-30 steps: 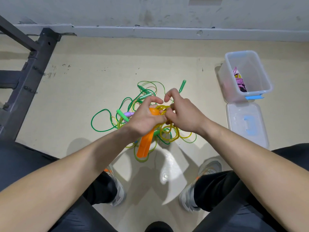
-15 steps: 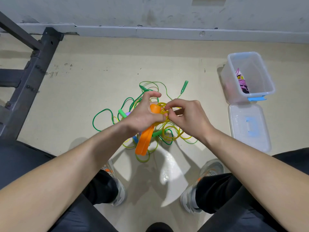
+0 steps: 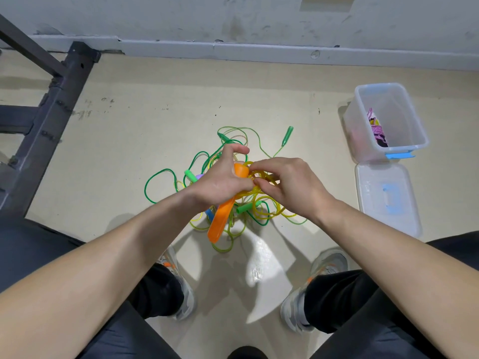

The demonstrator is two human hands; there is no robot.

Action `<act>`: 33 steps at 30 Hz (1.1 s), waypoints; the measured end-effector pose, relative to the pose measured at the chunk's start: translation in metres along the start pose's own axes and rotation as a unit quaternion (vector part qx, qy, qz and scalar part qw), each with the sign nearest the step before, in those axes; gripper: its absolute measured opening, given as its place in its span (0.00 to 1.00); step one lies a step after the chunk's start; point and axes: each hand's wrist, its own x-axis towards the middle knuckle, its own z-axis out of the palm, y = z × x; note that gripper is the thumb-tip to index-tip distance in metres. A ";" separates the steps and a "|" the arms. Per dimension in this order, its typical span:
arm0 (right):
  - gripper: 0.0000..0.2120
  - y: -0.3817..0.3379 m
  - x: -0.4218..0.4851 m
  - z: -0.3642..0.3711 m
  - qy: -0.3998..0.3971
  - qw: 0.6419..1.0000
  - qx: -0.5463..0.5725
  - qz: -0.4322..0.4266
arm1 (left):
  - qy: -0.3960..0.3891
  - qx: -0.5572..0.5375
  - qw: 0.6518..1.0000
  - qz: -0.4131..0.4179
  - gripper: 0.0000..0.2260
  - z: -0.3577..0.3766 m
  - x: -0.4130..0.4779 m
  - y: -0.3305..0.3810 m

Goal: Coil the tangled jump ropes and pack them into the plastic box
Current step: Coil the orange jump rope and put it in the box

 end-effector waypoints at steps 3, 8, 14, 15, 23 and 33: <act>0.14 0.001 0.000 0.002 0.002 1.000 -0.009 -0.013 | 0.000 0.004 1.000 -0.002 0.29 -0.001 0.001 0.000; 0.11 -0.002 -0.002 0.003 -0.003 1.000 -0.020 0.005 | -0.006 0.026 1.000 -0.008 0.30 -0.003 0.004 -0.002; 0.09 -0.004 -0.002 0.008 -0.054 0.990 -0.125 0.020 | -0.017 0.069 0.997 -0.012 0.30 -0.002 0.007 -0.004; 0.07 -0.004 -0.001 0.009 -0.066 0.986 -0.153 0.021 | -0.019 0.070 0.997 -0.013 0.30 -0.001 0.008 -0.004; 0.15 0.002 0.008 0.010 -0.146 0.934 -0.325 -0.033 | -0.028 0.074 0.996 -0.032 0.29 -0.004 0.017 -0.009; 0.08 0.023 0.029 0.010 -0.123 0.898 -0.297 -0.301 | -0.081 0.075 0.994 -0.028 0.24 -0.008 0.019 -0.017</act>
